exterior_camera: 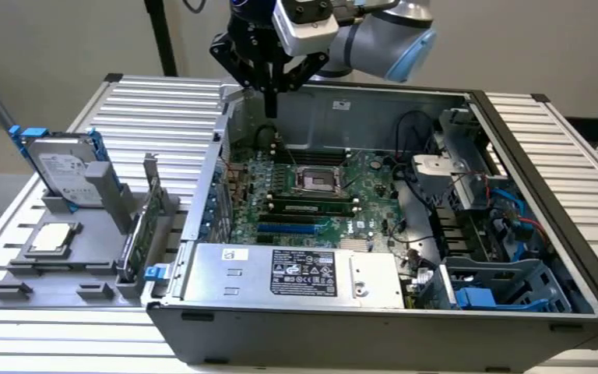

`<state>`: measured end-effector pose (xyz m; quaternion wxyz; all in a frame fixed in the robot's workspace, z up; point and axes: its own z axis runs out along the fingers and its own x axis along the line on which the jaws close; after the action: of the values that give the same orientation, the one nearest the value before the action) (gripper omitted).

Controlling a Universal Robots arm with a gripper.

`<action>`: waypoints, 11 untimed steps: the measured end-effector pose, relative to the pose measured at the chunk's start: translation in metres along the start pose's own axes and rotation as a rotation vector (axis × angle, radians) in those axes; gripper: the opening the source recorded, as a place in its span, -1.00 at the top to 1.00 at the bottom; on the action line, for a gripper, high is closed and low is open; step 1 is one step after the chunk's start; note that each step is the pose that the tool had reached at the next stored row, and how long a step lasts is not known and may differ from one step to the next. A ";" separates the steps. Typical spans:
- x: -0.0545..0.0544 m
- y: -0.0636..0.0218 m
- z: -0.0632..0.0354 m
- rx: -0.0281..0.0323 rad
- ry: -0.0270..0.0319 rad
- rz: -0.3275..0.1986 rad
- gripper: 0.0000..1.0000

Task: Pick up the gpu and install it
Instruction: 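Reach for the gpu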

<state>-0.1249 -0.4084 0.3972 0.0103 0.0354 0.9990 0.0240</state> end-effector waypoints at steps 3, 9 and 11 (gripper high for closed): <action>0.008 -0.0084 -0.0006 0.0004 -0.0001 0.000 0.79; 0.033 -0.0179 -0.0014 0.0027 -0.0004 0.000 0.79; 0.042 -0.0198 -0.0016 0.0039 -0.0004 0.000 0.79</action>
<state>-0.1682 -0.4252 0.3970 0.0105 0.0354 0.9991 0.0221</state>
